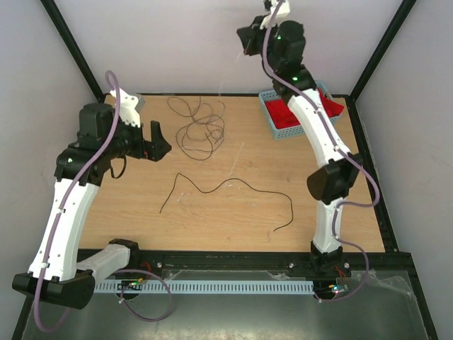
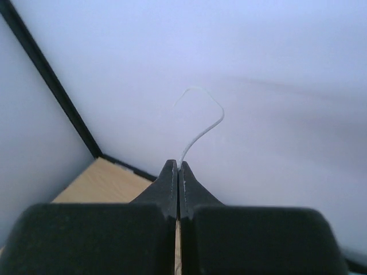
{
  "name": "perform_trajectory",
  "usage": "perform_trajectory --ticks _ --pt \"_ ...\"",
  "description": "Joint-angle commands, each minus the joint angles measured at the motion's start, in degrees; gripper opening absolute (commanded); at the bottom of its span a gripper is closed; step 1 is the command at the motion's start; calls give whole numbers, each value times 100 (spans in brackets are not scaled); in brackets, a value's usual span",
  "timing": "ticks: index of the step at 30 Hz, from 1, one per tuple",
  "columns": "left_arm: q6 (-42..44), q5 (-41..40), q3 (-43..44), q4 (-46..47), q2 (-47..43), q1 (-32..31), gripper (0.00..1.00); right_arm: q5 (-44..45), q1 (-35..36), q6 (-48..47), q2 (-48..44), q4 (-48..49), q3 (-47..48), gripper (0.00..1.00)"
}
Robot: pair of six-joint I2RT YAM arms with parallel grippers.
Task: Zip-tie the wires
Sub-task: Untie the cable at the center of the board.
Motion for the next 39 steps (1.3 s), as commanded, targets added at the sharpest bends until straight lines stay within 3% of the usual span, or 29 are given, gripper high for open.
perform_trajectory --ticks 1,6,10,17,25,36,39 --pt "87 140 587 430 266 25 99 -380 -25 -792 -459 -253 58 0" --pt "88 748 1091 784 650 30 99 -1227 -99 -1595 -1074 -609 -58 0" --pt "-61 1171 1226 1479 802 27 99 -1506 -97 -2308 -1732 -770 -883 0" --pt "-289 1976 499 4202 834 37 99 -2769 -99 -3277 -2541 -714 -2322 0" --pt "151 2896 427 5019 1535 -126 99 -3679 -100 -3645 -3149 -578 -3227 0" --pt "793 2786 763 5200 2306 -907 98 -4559 -99 -3566 -3896 -158 -4070 0" --pt "844 2658 910 5200 2522 -1053 90 -4787 -100 -3539 -3981 -142 -4189 0"
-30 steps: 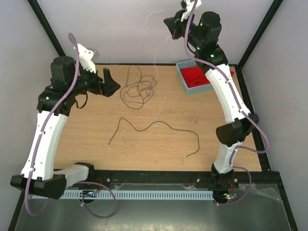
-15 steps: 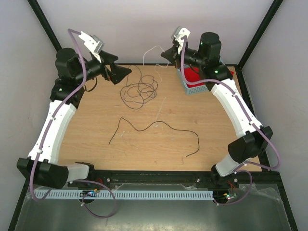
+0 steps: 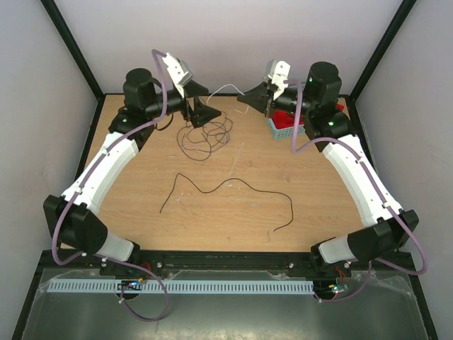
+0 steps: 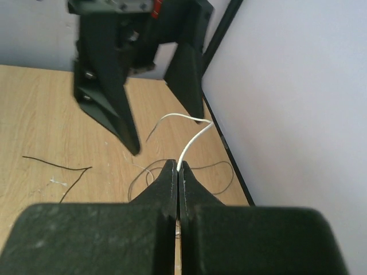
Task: Zip-tie the wires
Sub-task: Untie the cable at the center of the board.
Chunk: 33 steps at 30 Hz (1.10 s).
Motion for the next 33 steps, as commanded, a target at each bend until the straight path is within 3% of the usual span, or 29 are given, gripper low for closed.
perform_trajectory --ticks 1,3,7,11,15,18,20,26,33 --pt "216 -14 369 300 249 -149 84 -631 -17 -36 -237 295 -192 0" --pt "216 -50 435 300 372 -194 66 -693 -14 13 -298 362 -292 0" --pt "211 -81 462 303 386 -276 2 -414 -18 69 -430 560 -556 0" --pt "77 -288 454 300 227 -291 0 62 -16 225 -402 712 -698 0" --pt "-814 -963 667 212 123 -145 0 806 -17 563 -362 1272 -1130 42" --pt "-1527 -1254 984 22 78 76 0 1149 -22 927 -294 1797 -1627 84" --pt "-1783 -1405 1103 -64 -12 185 0 1292 -17 1154 -212 2153 -1915 99" --pt "-2093 -1596 1349 -431 -318 416 0 1873 -17 1941 371 2786 -2573 99" --pt "-2078 -1633 1365 -511 -523 439 0 3051 25 3148 1832 3479 -2554 100"
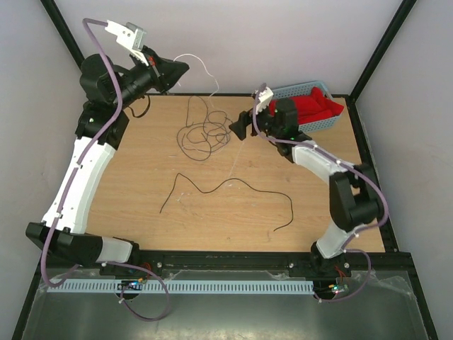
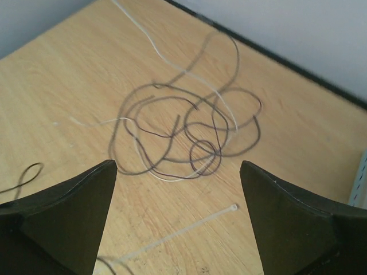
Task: Zip-tie the wires
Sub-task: Untie the cable at the center of the board, then place the cable at the center of the board.
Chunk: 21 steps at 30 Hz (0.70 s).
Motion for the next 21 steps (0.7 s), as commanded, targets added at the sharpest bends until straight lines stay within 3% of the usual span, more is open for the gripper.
perform_trajectory --ticks 1,8,17,19,21 --pt "-103 -90 163 -108 -108 24 0 1025 30 984 864 837 43 99" --pt "-143 -134 201 -133 -129 43 0 1360 69 1384 2384 831 1122 97" --pt "-237 -48 237 -190 -188 143 0 1233 161 1624 3537 935 2322 87" --pt "-288 -1 265 -190 -183 190 0 1200 162 1683 3754 930 2547 78" --pt "-362 47 297 -186 -190 265 0 1121 162 1717 3968 871 2822 59"
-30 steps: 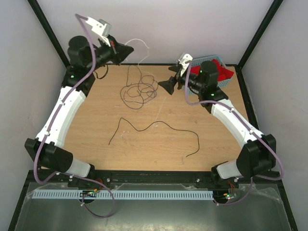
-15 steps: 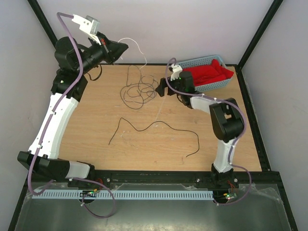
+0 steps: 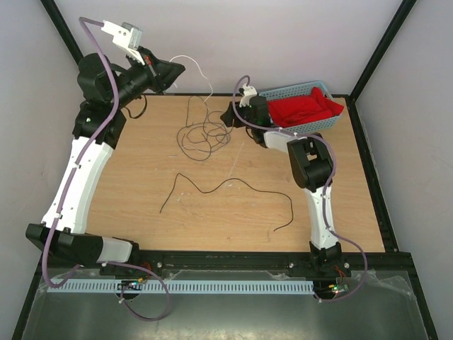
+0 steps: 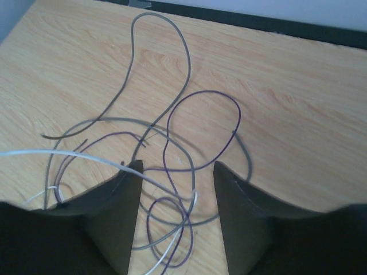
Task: Zip-tie the wires
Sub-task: Place the cable at the center of the board.
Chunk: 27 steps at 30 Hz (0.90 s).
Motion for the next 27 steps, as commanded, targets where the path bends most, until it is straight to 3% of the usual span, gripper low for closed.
perform_trajectory --ticks 1,4,6,10,17,27 --pt "-244 120 308 68 -140 191 0 -137 40 184 406 44 594 46" --pt "-514 270 340 62 -182 515 0 -126 39 34 288 -233 761 15" --pt "-623 357 284 60 -267 734 0 67 37 -177 49 -365 772 1" --pt "-777 449 -62 54 -560 1192 0 619 35 -985 -484 -1029 1249 0" --pt "-1182 924 -828 52 -975 2159 0 1328 31 -2534 -880 -2883 3014 0" --pt "-1573 1359 -1637 59 -1290 3068 0 1828 31 -3280 -2124 -3125 2962 0"
